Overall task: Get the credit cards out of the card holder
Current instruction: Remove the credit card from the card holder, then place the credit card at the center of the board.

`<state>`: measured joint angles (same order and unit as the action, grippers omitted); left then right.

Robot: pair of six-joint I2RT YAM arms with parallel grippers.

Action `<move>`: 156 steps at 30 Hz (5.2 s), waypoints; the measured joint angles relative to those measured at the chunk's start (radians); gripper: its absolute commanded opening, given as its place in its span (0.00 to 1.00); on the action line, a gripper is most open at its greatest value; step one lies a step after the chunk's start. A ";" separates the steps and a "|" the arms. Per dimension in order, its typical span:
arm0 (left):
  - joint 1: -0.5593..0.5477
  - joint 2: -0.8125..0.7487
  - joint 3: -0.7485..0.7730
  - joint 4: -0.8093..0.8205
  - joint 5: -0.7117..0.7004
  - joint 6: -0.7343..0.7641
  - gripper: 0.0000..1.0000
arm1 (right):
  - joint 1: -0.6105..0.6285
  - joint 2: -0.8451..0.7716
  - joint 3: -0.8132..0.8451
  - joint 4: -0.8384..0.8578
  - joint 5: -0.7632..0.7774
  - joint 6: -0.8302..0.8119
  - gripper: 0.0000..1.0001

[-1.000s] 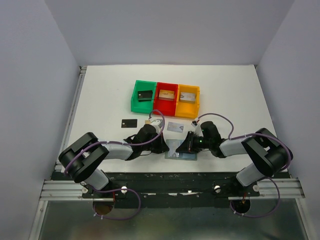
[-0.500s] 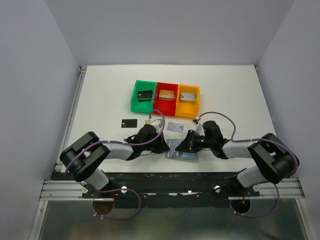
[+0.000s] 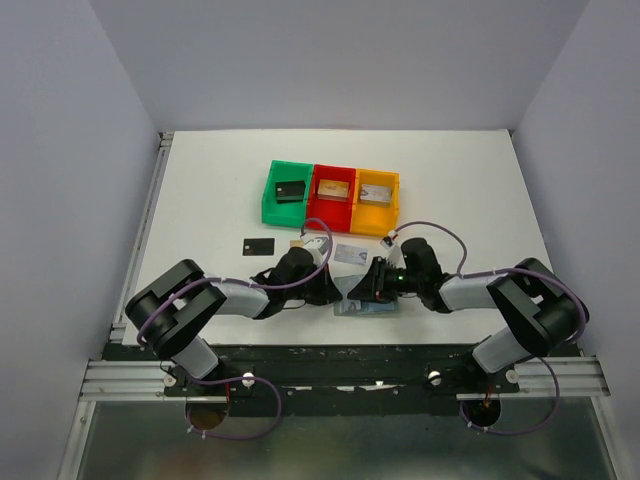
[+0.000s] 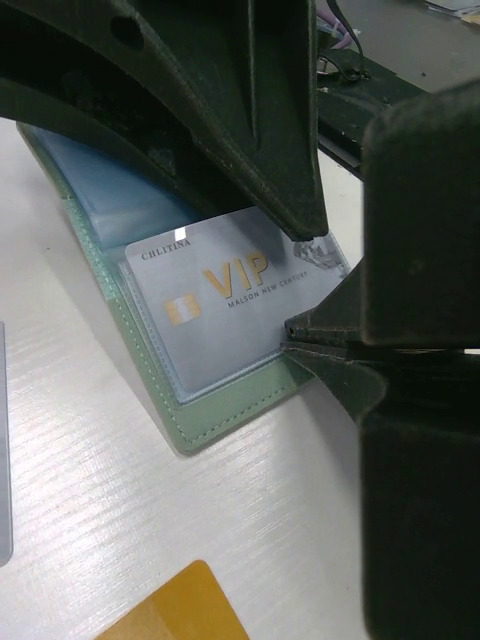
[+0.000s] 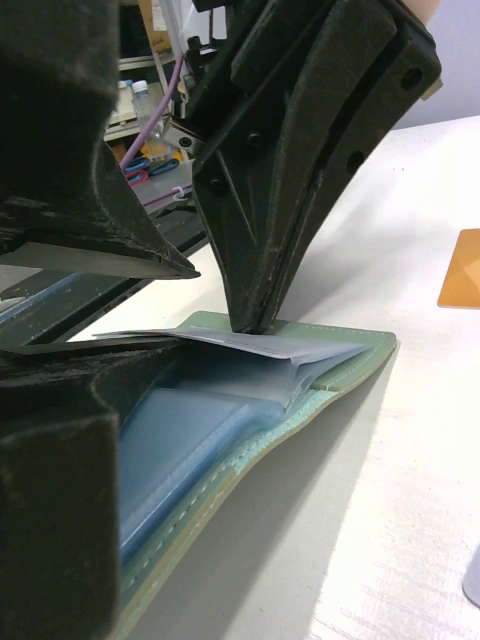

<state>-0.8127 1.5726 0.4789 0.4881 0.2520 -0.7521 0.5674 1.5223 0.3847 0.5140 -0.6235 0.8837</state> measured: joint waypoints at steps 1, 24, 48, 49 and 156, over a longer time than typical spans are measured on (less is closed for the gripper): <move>0.000 0.002 0.001 0.003 0.003 0.000 0.00 | 0.000 0.009 0.004 0.000 0.000 0.000 0.37; -0.006 0.012 0.003 0.018 0.003 -0.012 0.00 | 0.002 -0.090 0.047 -0.217 0.011 -0.083 0.30; -0.005 0.016 -0.006 0.037 0.003 -0.037 0.00 | 0.002 -0.189 0.048 -0.353 0.067 -0.133 0.25; -0.005 0.016 -0.008 0.039 0.003 -0.039 0.00 | 0.002 -0.190 0.048 -0.356 0.071 -0.134 0.25; -0.006 -0.690 -0.082 0.045 0.455 0.132 0.59 | 0.178 -0.493 0.562 -1.349 -0.184 -0.780 0.00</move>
<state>-0.8192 0.8822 0.3973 0.5327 0.7071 -0.6205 0.7456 1.0290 0.9470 -0.8349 -0.8078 0.1036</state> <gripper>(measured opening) 0.616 0.012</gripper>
